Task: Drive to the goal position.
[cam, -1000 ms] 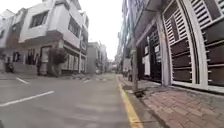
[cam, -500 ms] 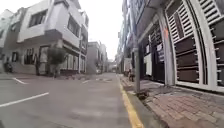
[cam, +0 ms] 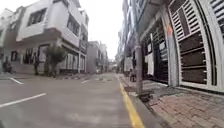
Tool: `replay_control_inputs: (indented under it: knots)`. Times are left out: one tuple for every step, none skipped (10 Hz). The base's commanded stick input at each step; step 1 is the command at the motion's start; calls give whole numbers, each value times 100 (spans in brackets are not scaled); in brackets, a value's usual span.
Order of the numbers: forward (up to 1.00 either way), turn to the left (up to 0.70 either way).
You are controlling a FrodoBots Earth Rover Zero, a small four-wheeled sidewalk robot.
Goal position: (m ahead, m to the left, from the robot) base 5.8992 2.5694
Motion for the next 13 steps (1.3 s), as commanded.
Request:
replay_control_inputs:
  knots:
    - [47, 1]
    - [47, -31]
    - [47, -44]
    - [47, -46]
    - [47, -15]
    - [47, 1]
    - [47, 1]
    - [47, 1]
    - [47, 1]
    - [47, 1]
    - [47, 1]
    - [47, 1]
    - [47, 1]
